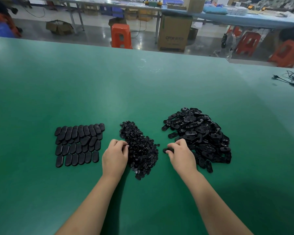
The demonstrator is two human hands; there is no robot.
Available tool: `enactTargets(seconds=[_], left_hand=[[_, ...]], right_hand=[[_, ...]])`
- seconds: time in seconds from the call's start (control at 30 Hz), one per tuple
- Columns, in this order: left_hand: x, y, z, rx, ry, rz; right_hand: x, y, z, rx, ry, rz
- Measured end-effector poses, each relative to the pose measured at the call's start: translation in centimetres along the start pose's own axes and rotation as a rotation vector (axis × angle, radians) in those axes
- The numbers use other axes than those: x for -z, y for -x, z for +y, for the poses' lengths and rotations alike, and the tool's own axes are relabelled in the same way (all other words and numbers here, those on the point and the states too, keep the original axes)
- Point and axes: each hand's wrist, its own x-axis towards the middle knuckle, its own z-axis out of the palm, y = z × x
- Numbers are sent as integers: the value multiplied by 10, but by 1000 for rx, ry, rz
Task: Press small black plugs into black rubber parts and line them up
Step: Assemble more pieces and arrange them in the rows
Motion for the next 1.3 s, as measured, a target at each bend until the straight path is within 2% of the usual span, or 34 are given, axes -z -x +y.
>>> enactTargets(seconds=[0.17,0.53,0.6,0.77,0.93,1.07,1.2,1.3], left_hand=[[0,-2,0,-6,39,17],[3,-3,0,1,93,24],[3,-2,0,-6,93,29],[3,-2,0,9,110,42],[4,-2,2,-18,128,49],[6,-4,2,-8,227,48],[8,-8,9,43,304,-18],[5,-12,27,134,505,-109]], right_hand=[[2,-1,0,-20,-132,3],[-6,2,-9,-212,-1091,-53],[-10,4,-11,-204,-1116,-59],[-22,13,-11,-142,-992,17],[-25,19,-13,-54,-1028,82],[-23,20,-15,-45,-1009,92],[-21,21,-15,-82,-1064,129],[-21,21,-14,-83,-1059,127]])
